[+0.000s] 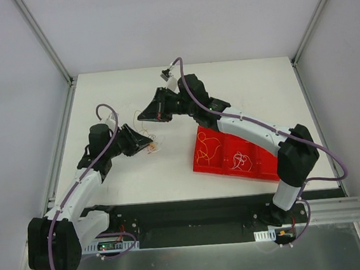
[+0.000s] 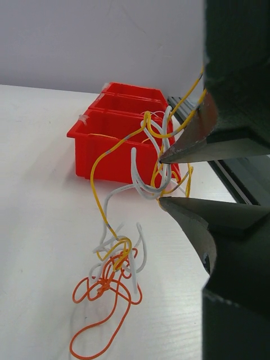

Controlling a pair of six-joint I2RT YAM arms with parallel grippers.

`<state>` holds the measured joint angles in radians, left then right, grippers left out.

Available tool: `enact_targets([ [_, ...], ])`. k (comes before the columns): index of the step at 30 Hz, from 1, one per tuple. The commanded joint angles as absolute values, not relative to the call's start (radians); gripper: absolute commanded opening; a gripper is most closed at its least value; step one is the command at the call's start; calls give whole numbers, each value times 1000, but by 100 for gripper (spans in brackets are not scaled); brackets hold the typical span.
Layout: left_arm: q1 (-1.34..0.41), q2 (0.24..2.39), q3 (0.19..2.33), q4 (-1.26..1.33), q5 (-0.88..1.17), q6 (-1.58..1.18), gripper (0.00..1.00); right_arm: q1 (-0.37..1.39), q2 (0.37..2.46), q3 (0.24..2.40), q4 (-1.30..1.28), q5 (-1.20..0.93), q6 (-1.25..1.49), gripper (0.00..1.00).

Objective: Untangle the cables

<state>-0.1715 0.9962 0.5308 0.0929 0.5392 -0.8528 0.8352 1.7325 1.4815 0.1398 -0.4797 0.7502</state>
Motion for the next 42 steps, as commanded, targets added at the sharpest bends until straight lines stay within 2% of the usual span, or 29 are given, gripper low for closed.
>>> enact_targets([
  [1, -183, 1014, 537, 153, 503, -900, 29, 844, 1720, 1516, 215, -500, 769, 1],
  [4, -186, 1017, 546, 163, 492, -913, 26, 844, 1713, 1508, 218, -497, 770, 0],
  [7, -186, 1016, 552, 161, 482, -925, 18, 845, 1710, 1503, 222, -499, 770, 0],
  [10, -186, 1002, 552, 155, 469, -925, 26, 845, 1703, 1493, 229, -497, 772, 0],
  [14, -187, 983, 546, 155, 449, -925, 31, 847, 1695, 1476, 242, -495, 776, 0],
  [16, -187, 991, 560, 156, 457, -910, 30, 850, 1694, 1474, 245, -494, 775, 0],
  [21, -189, 1002, 563, 156, 457, -910, 14, 857, 1695, 1483, 245, -495, 778, 0],
  [23, -190, 999, 563, 155, 459, -897, 1, 859, 1695, 1486, 244, -495, 775, 0],
  [25, -190, 979, 558, 129, 442, -881, 0, 859, 1687, 1483, 230, -488, 764, 0],
  [31, -183, 884, 520, -82, 234, -822, 0, 815, 1612, 1512, 117, -428, 680, 0],
  [34, -120, 842, 506, -260, 117, -837, 0, 752, 1562, 1542, 74, -414, 650, 0],
  [38, 18, 758, 447, -400, 34, -900, 0, 657, 1575, 1672, 35, -478, 673, 0],
  [42, 73, 704, 430, -483, 6, -953, 0, 627, 1598, 1823, 5, -506, 681, 0],
])
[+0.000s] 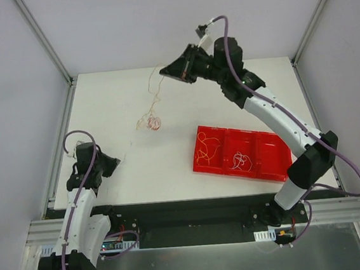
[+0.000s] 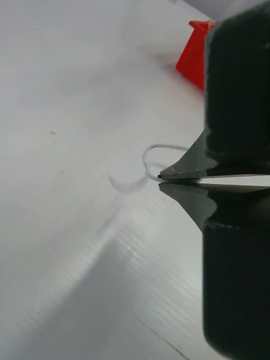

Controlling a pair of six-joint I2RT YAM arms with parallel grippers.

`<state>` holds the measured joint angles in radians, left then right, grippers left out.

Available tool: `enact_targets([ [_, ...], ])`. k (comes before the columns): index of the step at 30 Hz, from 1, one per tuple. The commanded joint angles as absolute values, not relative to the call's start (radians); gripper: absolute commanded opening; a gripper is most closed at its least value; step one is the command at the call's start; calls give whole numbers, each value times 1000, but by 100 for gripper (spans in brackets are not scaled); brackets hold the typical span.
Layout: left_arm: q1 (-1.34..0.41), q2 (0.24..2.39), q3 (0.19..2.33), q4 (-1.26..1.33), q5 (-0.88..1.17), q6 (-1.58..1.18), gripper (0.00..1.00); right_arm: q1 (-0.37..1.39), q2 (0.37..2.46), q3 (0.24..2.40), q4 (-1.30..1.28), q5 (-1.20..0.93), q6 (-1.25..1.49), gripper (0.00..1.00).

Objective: Untangle the cables

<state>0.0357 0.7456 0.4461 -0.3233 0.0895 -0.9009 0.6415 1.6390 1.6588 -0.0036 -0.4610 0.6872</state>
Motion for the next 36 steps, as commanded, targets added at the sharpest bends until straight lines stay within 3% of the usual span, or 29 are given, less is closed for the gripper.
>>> enact_targets([
  [1, 81, 700, 433, -497, -26, -954, 0, 629, 1609, 1860, 5, -511, 681, 0],
  [9, 92, 764, 515, -490, -71, -864, 0, 627, 1713, 2063, -38, -574, 701, 0],
  [18, 92, 1011, 609, -374, 230, -651, 0, 638, 1717, 2036, 28, -583, 730, 1],
  [21, 92, 1039, 658, -383, 296, -621, 29, 656, 1697, 2000, 28, -578, 713, 0],
  [23, 92, 1000, 658, -370, 302, -635, 54, 666, 1687, 1980, 26, -584, 707, 1],
  [25, 92, 951, 660, -319, 348, -629, 71, 676, 1671, 1950, 26, -583, 698, 0],
  [29, 89, 864, 676, -234, 442, -597, 84, 690, 1638, 1902, 28, -571, 683, 0],
  [36, -52, 804, 638, -42, 500, -569, 87, 706, 1629, 1894, 46, -566, 699, 0],
])
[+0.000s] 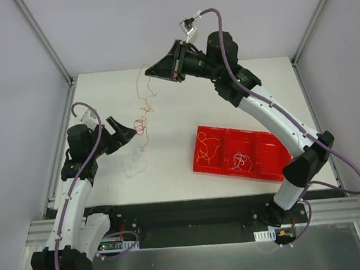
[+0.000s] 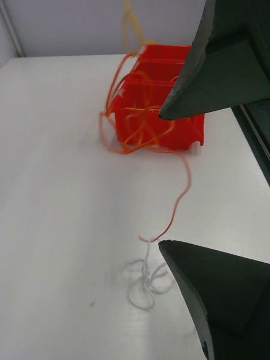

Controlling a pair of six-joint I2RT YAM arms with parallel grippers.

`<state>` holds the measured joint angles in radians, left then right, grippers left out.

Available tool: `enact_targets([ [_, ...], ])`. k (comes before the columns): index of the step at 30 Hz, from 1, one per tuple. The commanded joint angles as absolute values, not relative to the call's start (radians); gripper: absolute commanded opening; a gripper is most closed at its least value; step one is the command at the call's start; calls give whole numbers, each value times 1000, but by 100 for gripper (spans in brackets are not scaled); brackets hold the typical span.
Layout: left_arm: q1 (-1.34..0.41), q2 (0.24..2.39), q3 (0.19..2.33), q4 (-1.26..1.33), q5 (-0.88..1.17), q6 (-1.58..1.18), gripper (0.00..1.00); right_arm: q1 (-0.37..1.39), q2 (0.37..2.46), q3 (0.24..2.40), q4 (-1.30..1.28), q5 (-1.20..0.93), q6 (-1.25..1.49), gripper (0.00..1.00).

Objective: Untangle the cables

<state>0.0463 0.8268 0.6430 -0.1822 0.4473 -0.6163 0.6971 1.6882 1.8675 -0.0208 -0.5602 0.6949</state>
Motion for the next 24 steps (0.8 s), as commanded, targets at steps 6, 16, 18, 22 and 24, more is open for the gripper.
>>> enact_targets([
  [6, -186, 700, 539, 133, 396, -555, 84, 715, 1635, 1936, 38, -566, 706, 0],
  [16, -252, 715, 469, 379, 275, -500, 93, 745, 1597, 1901, 49, -542, 699, 1],
  [18, -253, 758, 466, 420, 294, -521, 93, 753, 1597, 1907, 51, -535, 696, 0],
  [22, -253, 856, 468, 473, 306, -592, 64, 761, 1597, 1924, 49, -531, 700, 0],
  [24, -253, 899, 482, 433, 264, -607, 52, 768, 1588, 1922, 51, -528, 698, 0],
])
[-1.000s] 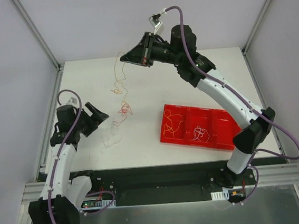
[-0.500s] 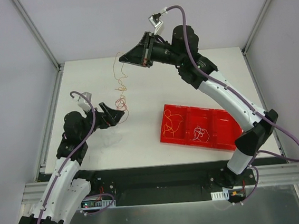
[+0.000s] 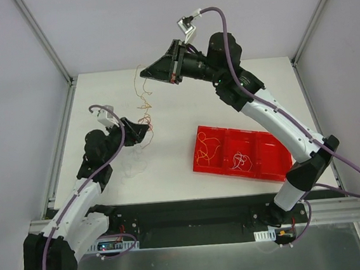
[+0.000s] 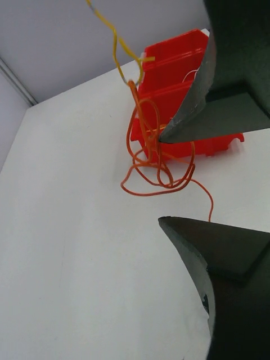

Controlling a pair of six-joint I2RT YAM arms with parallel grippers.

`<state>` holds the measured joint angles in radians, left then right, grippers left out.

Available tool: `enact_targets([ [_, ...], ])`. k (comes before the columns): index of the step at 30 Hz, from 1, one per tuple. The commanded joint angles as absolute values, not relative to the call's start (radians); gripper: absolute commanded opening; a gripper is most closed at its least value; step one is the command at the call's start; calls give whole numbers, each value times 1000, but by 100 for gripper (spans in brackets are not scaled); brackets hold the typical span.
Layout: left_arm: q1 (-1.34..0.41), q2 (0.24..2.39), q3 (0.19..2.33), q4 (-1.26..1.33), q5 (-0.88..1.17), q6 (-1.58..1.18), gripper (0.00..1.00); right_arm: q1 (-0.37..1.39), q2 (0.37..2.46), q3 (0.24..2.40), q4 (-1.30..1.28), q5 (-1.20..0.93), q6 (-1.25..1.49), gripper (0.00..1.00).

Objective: Untangle the cables

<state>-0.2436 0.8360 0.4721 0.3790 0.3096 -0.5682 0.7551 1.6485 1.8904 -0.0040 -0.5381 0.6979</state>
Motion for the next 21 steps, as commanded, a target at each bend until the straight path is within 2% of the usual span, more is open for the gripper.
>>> enact_targets([
  [1, -253, 919, 482, 434, 249, -621, 50, 770, 1585, 1924, 49, -528, 699, 0],
  [5, -253, 991, 459, 540, 281, -684, 30, 776, 1553, 1911, 49, -517, 690, 1],
  [7, -253, 1022, 465, 575, 337, -706, 15, 778, 1534, 1895, 49, -509, 683, 0],
  [8, -253, 1035, 471, 583, 368, -704, 3, 778, 1529, 1890, 48, -508, 680, 0],
  [9, -253, 1045, 479, 574, 370, -701, 0, 776, 1523, 1890, 46, -505, 677, 0],
  [12, -252, 1048, 466, 490, 258, -719, 0, 778, 1505, 1896, 25, -499, 654, 0],
  [16, -221, 1058, 472, 177, 69, -759, 0, 766, 1502, 1960, -76, -474, 595, 0],
  [21, -109, 1011, 393, 49, 77, -762, 0, 744, 1476, 1990, -139, -482, 548, 0],
])
